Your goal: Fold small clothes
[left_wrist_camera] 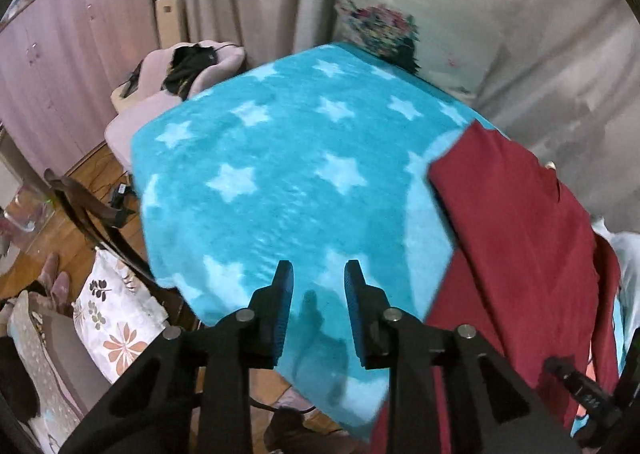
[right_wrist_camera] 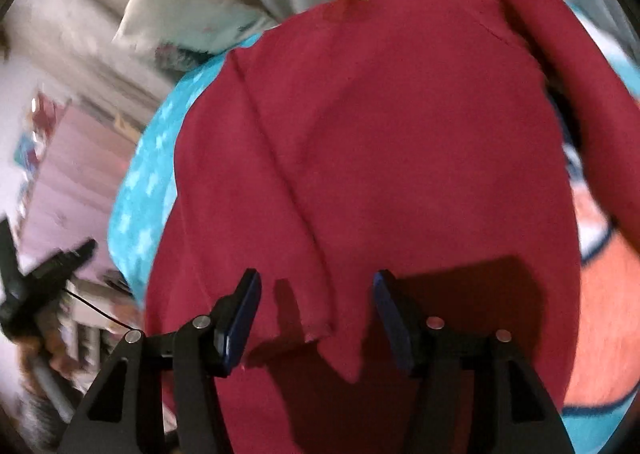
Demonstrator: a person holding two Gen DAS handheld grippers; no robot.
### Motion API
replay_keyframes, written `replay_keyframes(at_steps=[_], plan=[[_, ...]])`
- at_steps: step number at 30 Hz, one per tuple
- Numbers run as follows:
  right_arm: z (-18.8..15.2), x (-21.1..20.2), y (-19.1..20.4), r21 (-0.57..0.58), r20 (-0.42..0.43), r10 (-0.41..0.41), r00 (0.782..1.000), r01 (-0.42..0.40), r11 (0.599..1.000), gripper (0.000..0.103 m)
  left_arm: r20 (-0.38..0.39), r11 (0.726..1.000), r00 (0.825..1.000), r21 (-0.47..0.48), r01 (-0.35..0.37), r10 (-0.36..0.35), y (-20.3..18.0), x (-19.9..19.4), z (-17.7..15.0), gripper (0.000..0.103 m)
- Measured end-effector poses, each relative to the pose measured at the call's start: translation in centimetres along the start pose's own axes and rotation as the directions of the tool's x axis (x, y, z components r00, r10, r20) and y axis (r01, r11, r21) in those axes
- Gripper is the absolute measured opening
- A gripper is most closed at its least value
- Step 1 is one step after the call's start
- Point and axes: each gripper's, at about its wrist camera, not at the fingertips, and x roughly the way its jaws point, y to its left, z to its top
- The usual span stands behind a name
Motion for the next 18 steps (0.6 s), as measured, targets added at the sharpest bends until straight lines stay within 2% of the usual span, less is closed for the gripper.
replay_keyframes(at_steps=[1,2,3,5,9,13,16,18], plan=[[0.1,0.4,1.0,-0.026,-0.017,-0.018,1.0,0.018,1.0,0.01,0.006,1.0,1.0,-0.012,-0.008,0.008,0.7,-0.1,0.3,0.025],[0.3,0.5,1.5,-0.044,-0.014,-0.039,0.999,0.038,0.998,0.008,0.015,0.999,1.0,-0.026,-0.019,0.02,1.5,-0.3,0.7,0.025],[0.5,0.3,2.4,-0.059,-0.013,-0.003,1.0,0.002,0.998,0.006,0.026,0.999,0.999,-0.041,-0.033,0.034,2.5,-0.5,1.1,0.026],[1.6,-0.2,5.1,-0.095,-0.004,0.046,0.999,-0.046,0.994,0.006,0.041,0.996,0.998,-0.07,-0.054,0.057,4.3,-0.9,1.8,0.027],[4.3,0.4,13.3,-0.24,0.002,0.163,0.987,-0.158,0.958,0.005,0.054,0.986,0.994,-0.142,-0.083,0.092,8.3,-1.5,2.7,0.028],[7.4,4.5,23.3,-0.333,-0.065,0.292,0.954,-0.296,0.895,0.005,0.059,0.976,0.991,-0.189,-0.109,0.122,11.7,-2.0,3.4,0.028],[8.8,8.4,30.7,-0.411,-0.121,0.334,0.935,-0.354,0.84,0.005,0.071,0.964,0.985,-0.23,-0.136,0.156,14.5,-2.5,4.1,0.029],[9.0,11.6,34.7,-0.413,-0.197,0.373,0.907,-0.422,0.807,0.006,0.079,0.957,0.982,-0.253,-0.144,0.169,15.9,-2.8,4.5,0.036]])
